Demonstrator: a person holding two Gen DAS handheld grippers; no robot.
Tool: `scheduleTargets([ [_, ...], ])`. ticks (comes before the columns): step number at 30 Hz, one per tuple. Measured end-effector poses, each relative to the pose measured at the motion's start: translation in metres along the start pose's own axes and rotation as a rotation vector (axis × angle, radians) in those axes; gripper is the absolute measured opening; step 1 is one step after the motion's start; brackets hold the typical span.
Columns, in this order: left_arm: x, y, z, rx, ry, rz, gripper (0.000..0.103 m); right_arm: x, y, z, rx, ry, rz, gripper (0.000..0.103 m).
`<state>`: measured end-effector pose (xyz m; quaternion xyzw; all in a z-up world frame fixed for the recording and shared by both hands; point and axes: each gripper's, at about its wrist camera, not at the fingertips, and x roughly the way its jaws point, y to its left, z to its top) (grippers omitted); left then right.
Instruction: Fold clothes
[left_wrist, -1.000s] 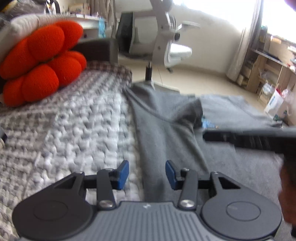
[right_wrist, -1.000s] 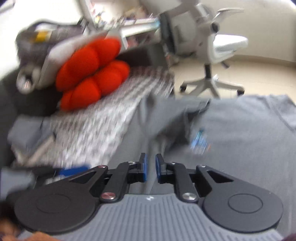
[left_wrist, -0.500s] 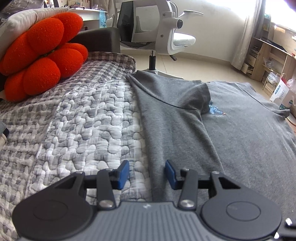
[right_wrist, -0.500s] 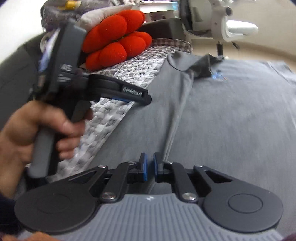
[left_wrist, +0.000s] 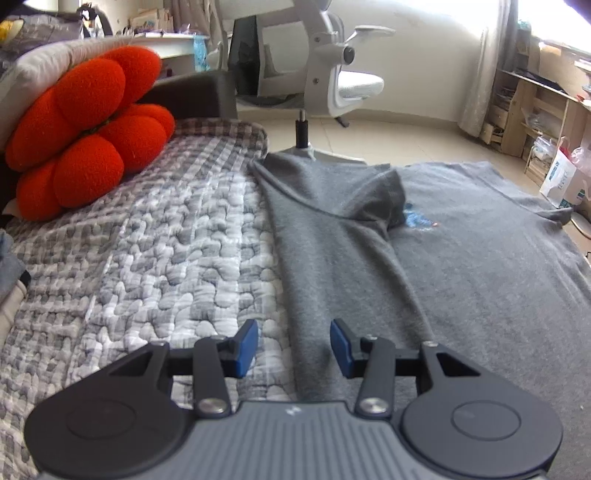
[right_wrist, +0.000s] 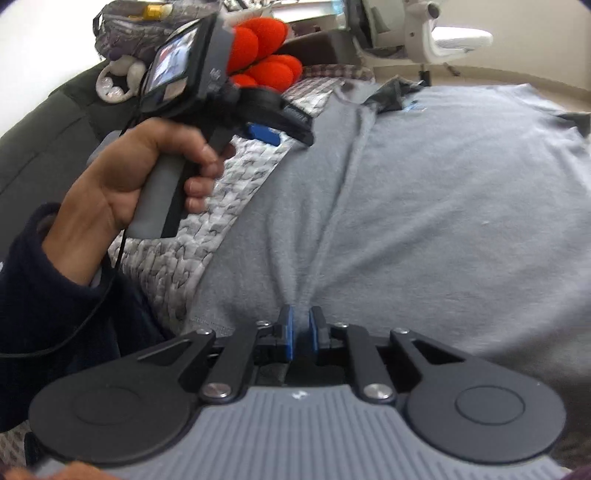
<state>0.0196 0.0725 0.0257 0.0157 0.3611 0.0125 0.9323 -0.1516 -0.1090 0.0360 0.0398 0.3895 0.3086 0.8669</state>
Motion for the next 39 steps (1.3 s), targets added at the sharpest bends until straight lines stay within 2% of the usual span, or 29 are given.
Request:
scheduleTargets([
  [4, -0.011, -0.015, -0.006, 0.072, -0.052, 0.003, 0.049, -0.011, -0.014, 0.008, 0.036, -0.051, -0.047, 0.015],
  [9, -0.003, -0.03, -0.016, 0.116, 0.005, -0.017, 0.049, 0.002, -0.045, 0.004, 0.154, -0.026, -0.129, 0.015],
  [13, -0.002, -0.034, -0.019, 0.152, -0.002, 0.02, 0.051, 0.0, -0.069, -0.006, 0.289, -0.069, -0.062, 0.013],
  [20, -0.007, -0.03, -0.024, 0.11, 0.013, 0.03, 0.051, -0.015, -0.095, -0.014, 0.369, -0.109, -0.073, 0.013],
  [24, -0.012, -0.032, -0.024, 0.121, 0.044, 0.043, 0.051, -0.025, -0.1, -0.02, 0.401, -0.116, -0.078, 0.007],
  [29, -0.017, -0.024, -0.023, 0.076, 0.107, 0.028, 0.052, -0.038, -0.106, -0.027, 0.442, -0.126, -0.084, 0.007],
  [31, -0.024, -0.022, -0.02, 0.044, 0.138, 0.011, 0.052, -0.043, -0.109, -0.03, 0.458, -0.129, -0.087, 0.013],
  [34, -0.038, -0.018, -0.013, -0.025, 0.147, -0.032, 0.052, -0.049, -0.109, -0.032, 0.468, -0.132, -0.101, 0.015],
  [38, -0.062, -0.023, -0.009, -0.03, 0.103, -0.067, 0.055, -0.056, -0.105, -0.035, 0.467, -0.13, -0.129, 0.02],
  [39, -0.066, -0.024, -0.008, -0.034, 0.099, -0.079, 0.055, -0.059, -0.105, -0.036, 0.475, -0.135, -0.134, 0.026],
])
